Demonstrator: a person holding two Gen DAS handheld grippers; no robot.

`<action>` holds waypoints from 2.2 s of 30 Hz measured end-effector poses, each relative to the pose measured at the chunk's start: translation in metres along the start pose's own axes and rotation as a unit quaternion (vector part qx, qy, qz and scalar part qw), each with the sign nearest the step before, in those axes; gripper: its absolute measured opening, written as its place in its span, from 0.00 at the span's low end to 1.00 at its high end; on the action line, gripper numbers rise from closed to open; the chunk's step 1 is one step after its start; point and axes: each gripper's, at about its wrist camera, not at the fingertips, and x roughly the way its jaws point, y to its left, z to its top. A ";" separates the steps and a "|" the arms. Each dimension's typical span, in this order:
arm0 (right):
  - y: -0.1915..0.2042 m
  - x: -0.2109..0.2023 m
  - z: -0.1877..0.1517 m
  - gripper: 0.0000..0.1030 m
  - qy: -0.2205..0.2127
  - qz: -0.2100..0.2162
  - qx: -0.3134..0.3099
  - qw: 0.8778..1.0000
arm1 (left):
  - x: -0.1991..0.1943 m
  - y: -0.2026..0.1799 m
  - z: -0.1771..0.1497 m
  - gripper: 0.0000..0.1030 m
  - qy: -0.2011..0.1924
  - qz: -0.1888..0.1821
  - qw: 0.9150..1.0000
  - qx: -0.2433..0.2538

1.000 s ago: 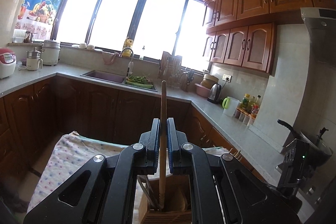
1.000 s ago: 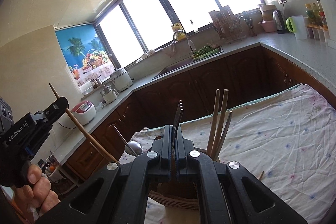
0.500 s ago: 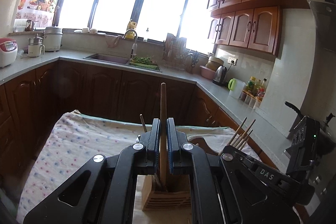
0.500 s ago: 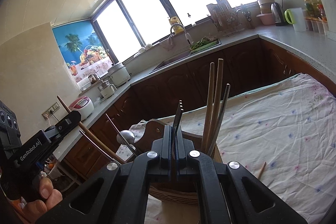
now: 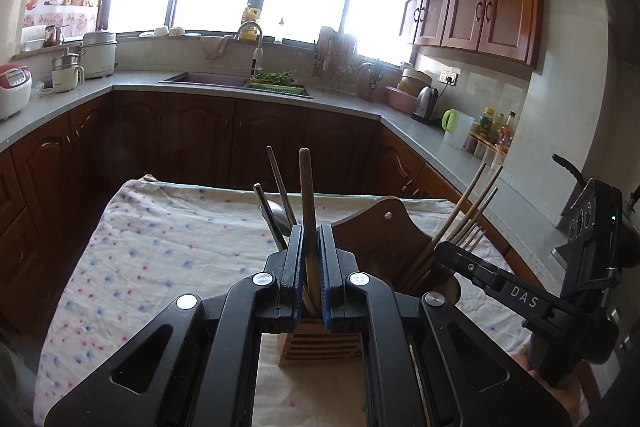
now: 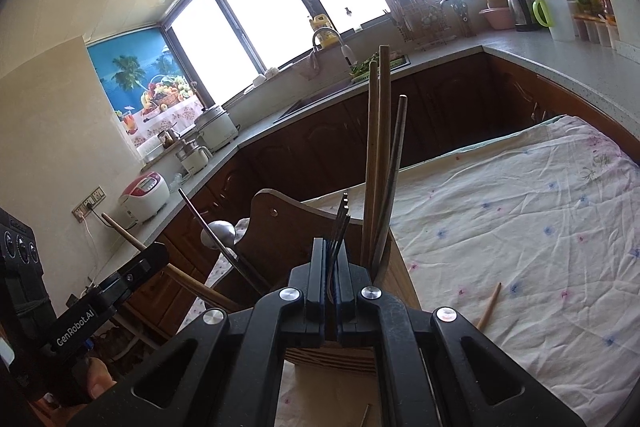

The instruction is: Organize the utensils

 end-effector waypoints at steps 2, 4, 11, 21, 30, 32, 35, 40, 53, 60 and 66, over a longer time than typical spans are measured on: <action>-0.001 -0.001 0.001 0.03 0.001 -0.003 0.002 1.000 | 0.000 0.000 -0.001 0.06 0.002 -0.001 1.000 -0.002; -0.003 -0.001 0.001 0.03 0.003 -0.004 0.006 1.000 | 0.001 0.000 -0.001 0.06 0.004 -0.002 1.000 -0.003; -0.009 -0.003 0.000 0.07 0.003 -0.010 0.012 1.000 | 0.003 0.000 -0.002 0.06 0.008 0.000 1.000 -0.003; -0.012 -0.006 0.001 0.11 0.001 -0.020 0.018 1.000 | 0.002 0.000 -0.006 0.07 0.017 -0.003 1.000 -0.005; -0.017 -0.012 0.002 0.23 -0.007 -0.024 0.025 0.999 | -0.001 -0.001 -0.008 0.09 0.021 -0.003 1.000 -0.003; -0.018 -0.013 0.002 0.23 -0.007 -0.024 0.026 0.999 | -0.002 -0.002 -0.009 0.12 0.022 -0.004 1.000 -0.003; -0.017 -0.014 0.003 0.23 -0.008 -0.026 0.027 0.999 | -0.004 -0.004 -0.010 0.20 0.020 -0.003 1.000 0.002; -0.019 -0.019 0.002 0.29 -0.012 -0.027 0.030 0.999 | -0.010 -0.004 -0.010 0.34 0.017 -0.006 1.000 -0.002; -0.027 -0.051 -0.016 0.70 -0.024 -0.023 0.049 0.998 | -0.052 0.004 -0.031 0.72 0.002 0.001 1.000 -0.017; -0.019 -0.071 -0.038 0.77 -0.022 -0.023 0.040 0.999 | -0.076 0.019 -0.052 0.82 0.005 0.015 0.999 -0.041; -0.010 -0.092 -0.050 0.80 -0.028 -0.018 0.036 0.999 | -0.097 0.027 -0.062 0.86 0.004 0.022 0.998 -0.062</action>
